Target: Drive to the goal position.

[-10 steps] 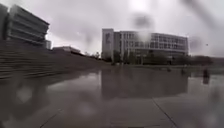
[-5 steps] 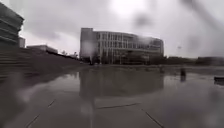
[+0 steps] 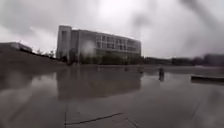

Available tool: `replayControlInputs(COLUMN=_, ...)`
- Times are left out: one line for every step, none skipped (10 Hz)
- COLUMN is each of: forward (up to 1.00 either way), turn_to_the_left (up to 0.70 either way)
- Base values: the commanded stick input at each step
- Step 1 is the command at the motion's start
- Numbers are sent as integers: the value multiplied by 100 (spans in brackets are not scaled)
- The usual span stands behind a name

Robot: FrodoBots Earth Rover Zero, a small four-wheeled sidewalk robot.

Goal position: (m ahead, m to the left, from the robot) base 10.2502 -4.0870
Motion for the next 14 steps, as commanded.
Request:
replayControlInputs(forward=67, turn_to_the_left=0)
replayControlInputs(forward=67, turn_to_the_left=0)
replayControlInputs(forward=67, turn_to_the_left=0)
replayControlInputs(forward=67, turn_to_the_left=0)
replayControlInputs(forward=67, turn_to_the_left=-3)
replayControlInputs(forward=67, turn_to_the_left=-16)
replayControlInputs(forward=67, turn_to_the_left=-30)
replayControlInputs(forward=67, turn_to_the_left=-34)
replayControlInputs(forward=68, turn_to_the_left=-34)
replayControlInputs(forward=68, turn_to_the_left=-34)
replayControlInputs(forward=68, turn_to_the_left=-34)
replayControlInputs(forward=67, turn_to_the_left=-34)
replayControlInputs(forward=67, turn_to_the_left=-34)
replayControlInputs(forward=67, turn_to_the_left=-13)
